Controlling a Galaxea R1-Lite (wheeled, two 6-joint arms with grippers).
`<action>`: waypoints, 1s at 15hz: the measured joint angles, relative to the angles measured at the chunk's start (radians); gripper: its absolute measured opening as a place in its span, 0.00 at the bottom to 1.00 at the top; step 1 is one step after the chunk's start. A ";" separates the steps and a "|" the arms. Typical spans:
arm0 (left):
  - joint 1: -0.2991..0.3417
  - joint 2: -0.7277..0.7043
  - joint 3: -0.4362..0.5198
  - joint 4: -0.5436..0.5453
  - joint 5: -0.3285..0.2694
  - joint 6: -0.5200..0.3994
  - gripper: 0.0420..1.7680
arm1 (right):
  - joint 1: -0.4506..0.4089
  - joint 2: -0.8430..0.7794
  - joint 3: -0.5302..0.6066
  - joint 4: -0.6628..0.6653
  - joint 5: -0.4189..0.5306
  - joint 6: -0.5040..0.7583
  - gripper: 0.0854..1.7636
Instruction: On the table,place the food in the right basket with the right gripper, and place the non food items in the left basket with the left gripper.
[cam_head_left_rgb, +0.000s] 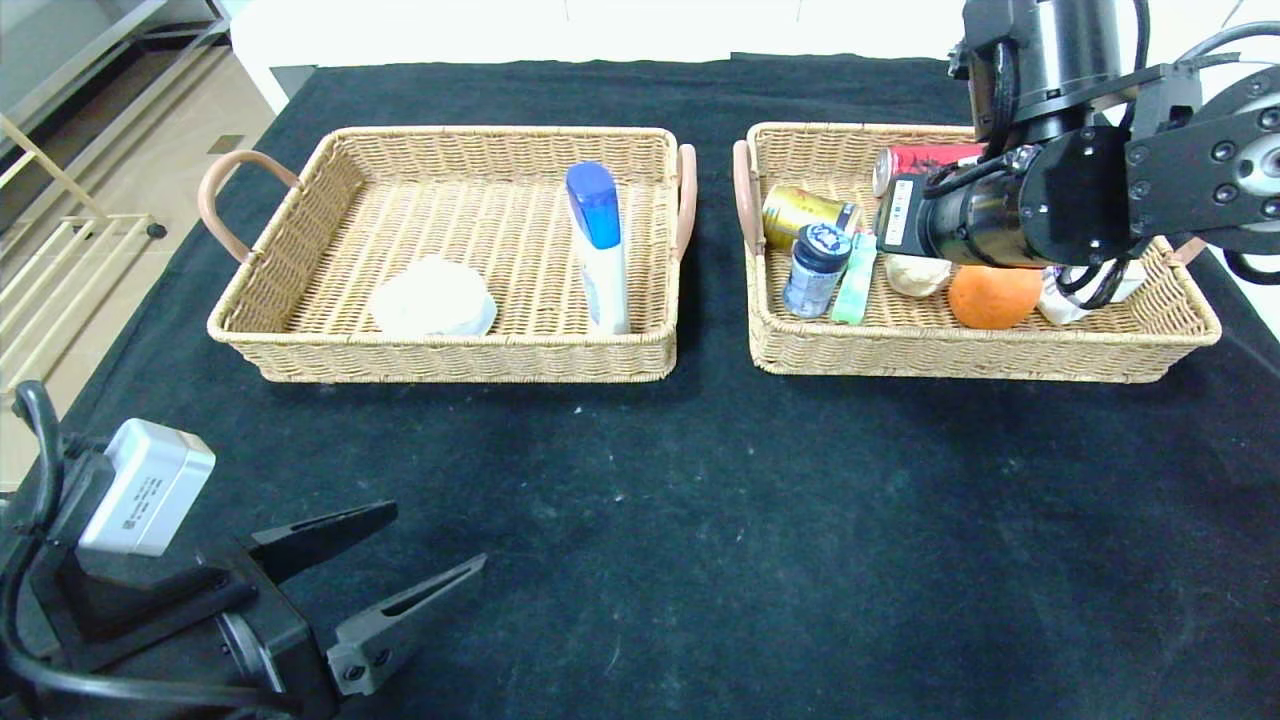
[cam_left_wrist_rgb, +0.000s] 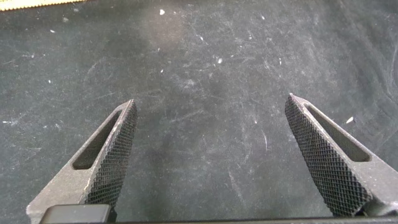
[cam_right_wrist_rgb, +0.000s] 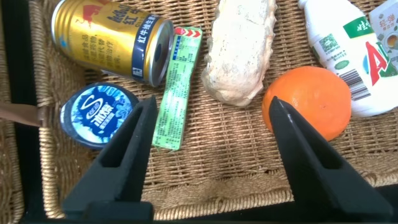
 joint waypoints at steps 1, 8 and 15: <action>0.000 0.000 0.000 0.000 0.000 0.000 0.97 | 0.002 -0.004 0.001 0.001 0.000 0.000 0.78; 0.000 -0.016 -0.010 0.000 0.007 0.005 0.97 | 0.049 -0.125 0.186 -0.001 0.010 0.004 0.89; 0.005 -0.059 -0.030 0.019 0.107 0.011 0.97 | 0.080 -0.420 0.583 -0.069 0.136 -0.054 0.94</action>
